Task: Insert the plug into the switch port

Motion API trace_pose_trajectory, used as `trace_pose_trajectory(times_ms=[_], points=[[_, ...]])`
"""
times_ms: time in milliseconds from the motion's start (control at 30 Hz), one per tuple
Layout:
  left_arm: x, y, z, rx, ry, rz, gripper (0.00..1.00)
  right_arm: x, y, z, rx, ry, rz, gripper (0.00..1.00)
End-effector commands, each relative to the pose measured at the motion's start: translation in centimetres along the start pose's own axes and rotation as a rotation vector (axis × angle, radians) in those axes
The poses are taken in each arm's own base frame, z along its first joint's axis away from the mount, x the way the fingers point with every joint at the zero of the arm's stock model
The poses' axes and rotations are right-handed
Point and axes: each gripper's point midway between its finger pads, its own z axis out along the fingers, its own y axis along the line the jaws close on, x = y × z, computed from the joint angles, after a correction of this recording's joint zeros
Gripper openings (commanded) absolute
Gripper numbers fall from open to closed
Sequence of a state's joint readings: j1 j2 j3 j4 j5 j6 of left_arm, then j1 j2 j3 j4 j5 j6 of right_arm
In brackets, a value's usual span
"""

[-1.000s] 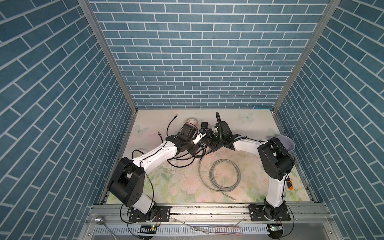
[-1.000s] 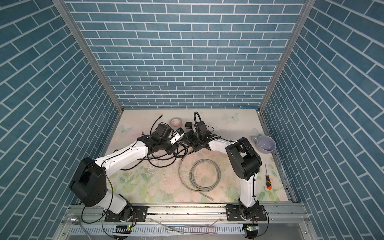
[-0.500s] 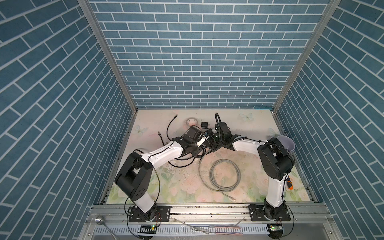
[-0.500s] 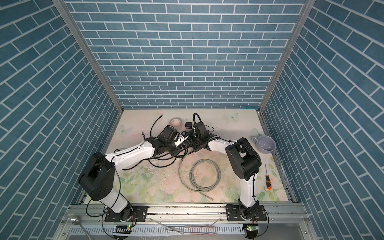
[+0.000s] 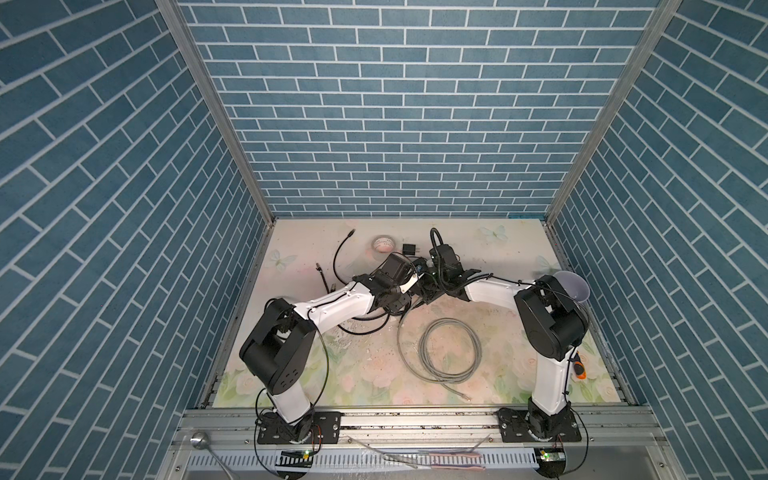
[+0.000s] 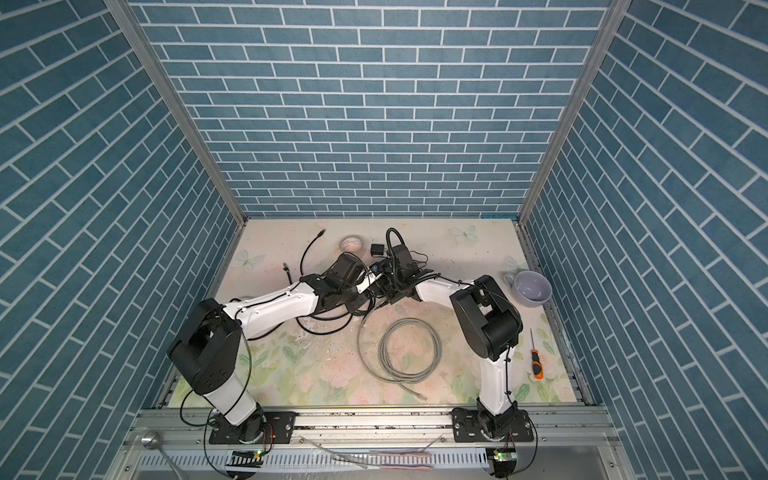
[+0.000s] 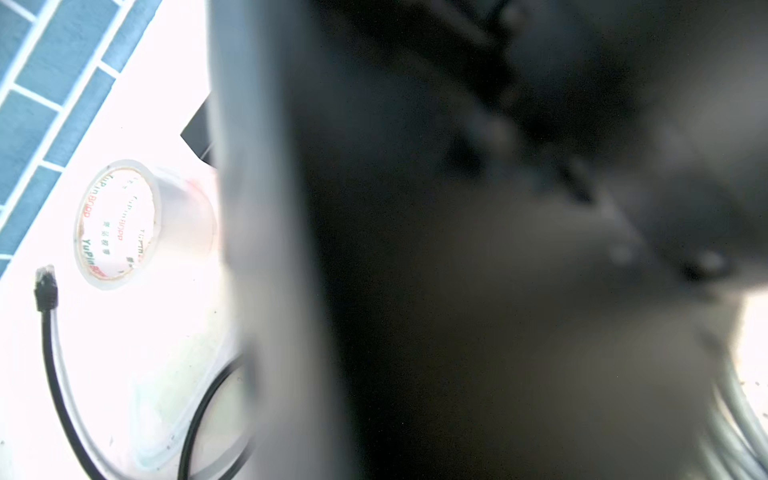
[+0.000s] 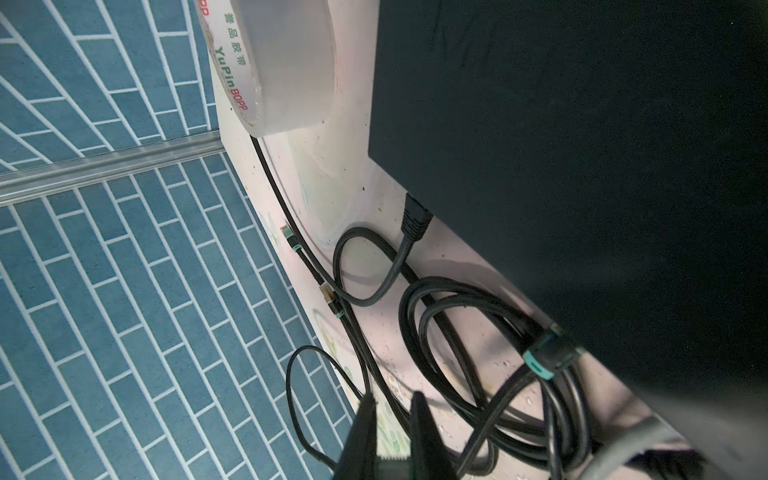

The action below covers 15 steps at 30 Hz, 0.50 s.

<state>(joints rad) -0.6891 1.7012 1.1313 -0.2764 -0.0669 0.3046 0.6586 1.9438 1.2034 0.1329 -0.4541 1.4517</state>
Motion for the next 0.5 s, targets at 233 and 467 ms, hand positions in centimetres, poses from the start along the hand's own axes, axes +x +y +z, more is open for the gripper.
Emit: trace_pose_trajectory(times_ms=[233,467], points=[[2.7,1.2,0.4,-0.095,0.056,-0.086,0.39,1.0,2.9,-1.5,-0.099,0.004,0.039,0.00],[3.1,1.5,-0.5,-0.099,0.039,-0.114,0.37,0.7,2.1,-1.8,-0.084,-0.014,0.059,0.00]])
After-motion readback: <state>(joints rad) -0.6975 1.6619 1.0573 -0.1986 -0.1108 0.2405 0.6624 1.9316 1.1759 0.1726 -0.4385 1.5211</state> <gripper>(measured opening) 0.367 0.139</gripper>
